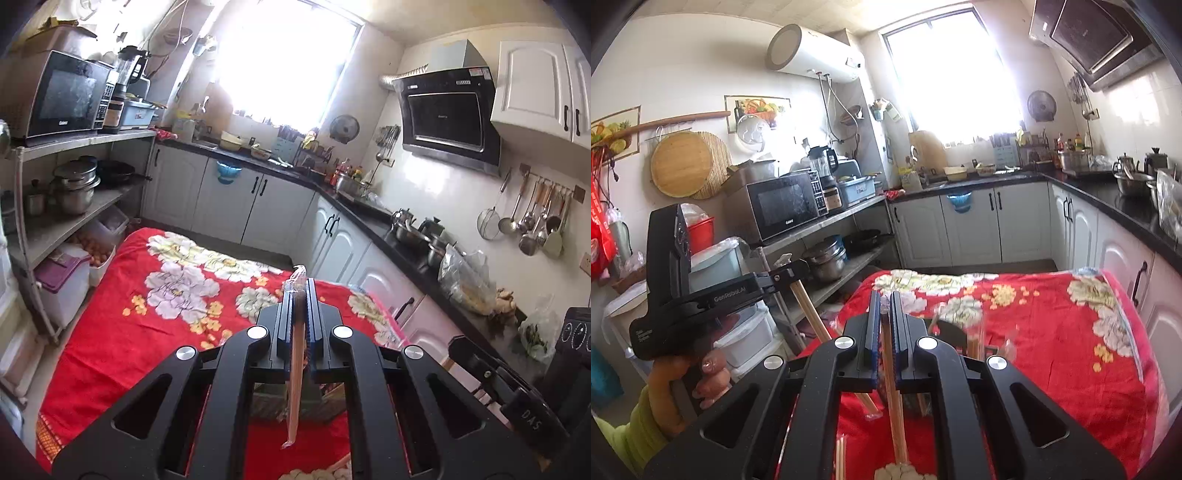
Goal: Organize utensils
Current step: 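Lift both held chopstick pairs and carry them over the grey caddy, then lower both held chopstick pairs into the caddy slots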
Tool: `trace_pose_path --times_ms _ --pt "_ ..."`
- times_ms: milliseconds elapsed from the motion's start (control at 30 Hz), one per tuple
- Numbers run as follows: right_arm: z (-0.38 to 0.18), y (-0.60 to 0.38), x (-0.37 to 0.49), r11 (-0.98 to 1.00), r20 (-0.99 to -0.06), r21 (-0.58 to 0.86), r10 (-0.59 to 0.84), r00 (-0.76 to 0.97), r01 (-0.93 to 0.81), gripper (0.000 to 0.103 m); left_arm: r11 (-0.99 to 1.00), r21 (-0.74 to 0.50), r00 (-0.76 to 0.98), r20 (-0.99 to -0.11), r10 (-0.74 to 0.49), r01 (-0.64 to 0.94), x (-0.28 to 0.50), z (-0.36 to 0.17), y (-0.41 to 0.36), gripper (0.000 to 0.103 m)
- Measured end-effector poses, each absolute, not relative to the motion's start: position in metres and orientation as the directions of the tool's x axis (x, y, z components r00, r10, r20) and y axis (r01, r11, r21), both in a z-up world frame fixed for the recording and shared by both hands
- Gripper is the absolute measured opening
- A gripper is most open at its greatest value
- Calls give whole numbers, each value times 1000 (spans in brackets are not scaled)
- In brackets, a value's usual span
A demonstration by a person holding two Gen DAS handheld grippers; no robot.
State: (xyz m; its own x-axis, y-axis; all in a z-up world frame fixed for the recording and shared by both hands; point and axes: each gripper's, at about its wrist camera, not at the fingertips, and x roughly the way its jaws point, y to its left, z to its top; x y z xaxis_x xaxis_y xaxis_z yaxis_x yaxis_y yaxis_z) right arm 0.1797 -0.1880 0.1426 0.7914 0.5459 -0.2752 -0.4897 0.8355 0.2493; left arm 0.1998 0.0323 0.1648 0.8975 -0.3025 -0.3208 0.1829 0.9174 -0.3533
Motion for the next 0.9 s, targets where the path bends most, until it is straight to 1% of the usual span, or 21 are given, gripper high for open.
trace_pose_path --times_ms 367,700,900 --pt "172 -201 212 859 -202 229 503 840 -459 6 930 -322 926 -264 -270 179 216 178 8 3" --pt "177 -223 245 883 -155 236 447 881 -406 6 942 -291 929 -271 -250 169 236 165 -15 3" --pt "168 -223 258 889 -149 227 435 888 -398 6 945 -278 932 -265 -248 173 245 154 -26 3"
